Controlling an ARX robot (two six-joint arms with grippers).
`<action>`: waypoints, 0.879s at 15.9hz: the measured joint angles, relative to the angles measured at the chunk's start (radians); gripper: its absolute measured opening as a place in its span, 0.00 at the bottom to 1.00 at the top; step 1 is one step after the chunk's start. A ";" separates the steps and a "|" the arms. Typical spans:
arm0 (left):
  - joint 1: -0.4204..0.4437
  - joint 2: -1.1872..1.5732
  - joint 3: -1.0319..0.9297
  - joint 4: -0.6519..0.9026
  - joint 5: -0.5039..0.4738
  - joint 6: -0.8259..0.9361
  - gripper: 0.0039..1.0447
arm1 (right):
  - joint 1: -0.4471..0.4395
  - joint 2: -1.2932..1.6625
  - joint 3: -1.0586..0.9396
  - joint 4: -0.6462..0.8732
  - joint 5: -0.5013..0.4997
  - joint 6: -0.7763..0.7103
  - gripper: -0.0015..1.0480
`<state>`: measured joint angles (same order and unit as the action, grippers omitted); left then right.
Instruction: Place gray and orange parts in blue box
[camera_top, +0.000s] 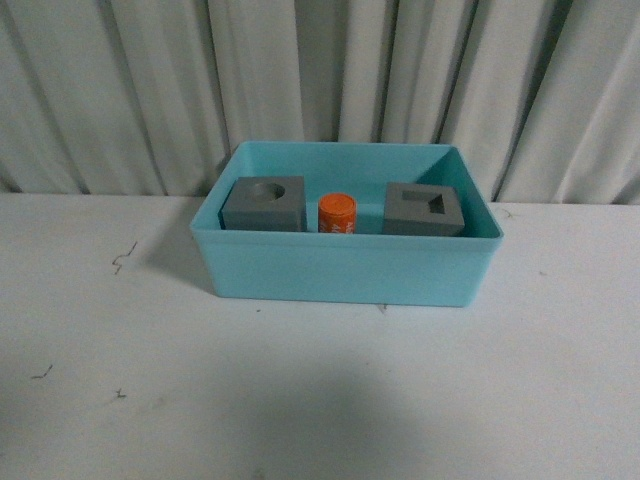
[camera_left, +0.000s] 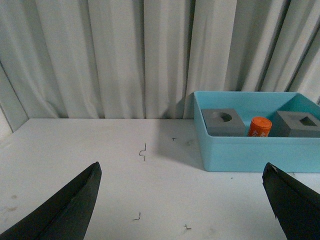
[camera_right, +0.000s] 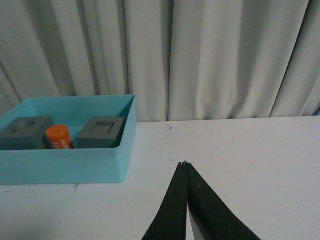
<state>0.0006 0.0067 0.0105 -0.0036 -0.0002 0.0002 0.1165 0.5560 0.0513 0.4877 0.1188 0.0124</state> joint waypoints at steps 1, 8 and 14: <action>0.000 0.000 0.000 0.000 0.000 0.000 0.94 | -0.014 -0.032 -0.005 -0.019 -0.010 -0.005 0.02; 0.000 0.000 0.000 0.000 0.000 0.000 0.94 | -0.117 -0.241 -0.040 -0.176 -0.116 -0.007 0.02; 0.000 0.000 0.000 0.000 0.000 0.000 0.94 | -0.117 -0.362 -0.040 -0.290 -0.116 -0.006 0.02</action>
<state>0.0006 0.0067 0.0105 -0.0036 -0.0002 0.0006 -0.0002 0.1936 0.0116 0.1982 0.0025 0.0059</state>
